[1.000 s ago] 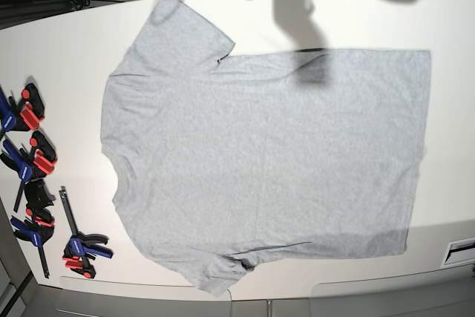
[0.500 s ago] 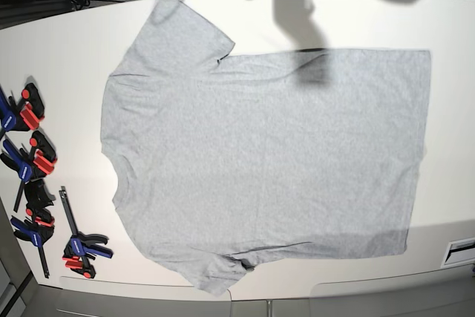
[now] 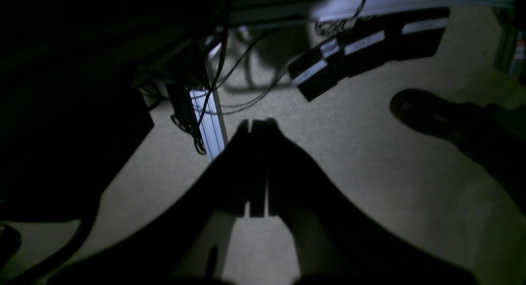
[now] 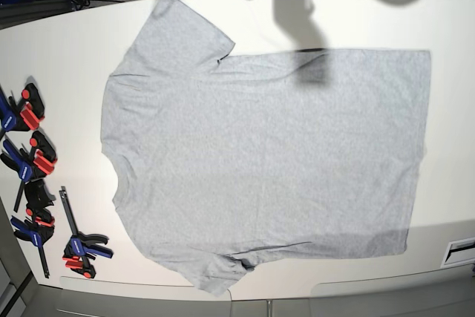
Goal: Fold the T-shirt properly
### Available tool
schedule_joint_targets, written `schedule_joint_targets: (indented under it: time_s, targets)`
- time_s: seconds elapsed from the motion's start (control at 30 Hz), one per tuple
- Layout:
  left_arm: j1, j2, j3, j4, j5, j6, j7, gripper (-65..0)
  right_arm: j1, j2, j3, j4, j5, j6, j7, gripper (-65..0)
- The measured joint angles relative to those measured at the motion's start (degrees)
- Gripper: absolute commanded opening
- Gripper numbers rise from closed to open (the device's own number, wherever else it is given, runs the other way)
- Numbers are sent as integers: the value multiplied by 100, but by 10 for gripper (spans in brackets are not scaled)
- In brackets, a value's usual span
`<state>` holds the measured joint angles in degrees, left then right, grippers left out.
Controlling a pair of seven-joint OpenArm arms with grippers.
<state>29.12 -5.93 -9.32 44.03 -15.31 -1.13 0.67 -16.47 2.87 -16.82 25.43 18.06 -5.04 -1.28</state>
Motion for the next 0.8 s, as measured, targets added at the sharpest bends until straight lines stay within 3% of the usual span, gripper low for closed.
schedule_joint_targets:
  time_s: [0.13,0.4,0.57,0.8]
  targets:
    - [713,-151,-2,1008,-553,17,74,-650,-581,4,0,918,11,-509,-9,-650]
    - [2140,-378,7,3259,-546,11,214,-650,-2046,15,0,3051,22,-1779,-24,-650]
    - [2734,-549,-26,4240,-590,50,232,-650,-2977,162,4,4382,20,-2011,4,-650]
    - [2868,-551,-192,4848,-634,39,330,-650,-4216,490,4,6175,42,-2472,245,-650]
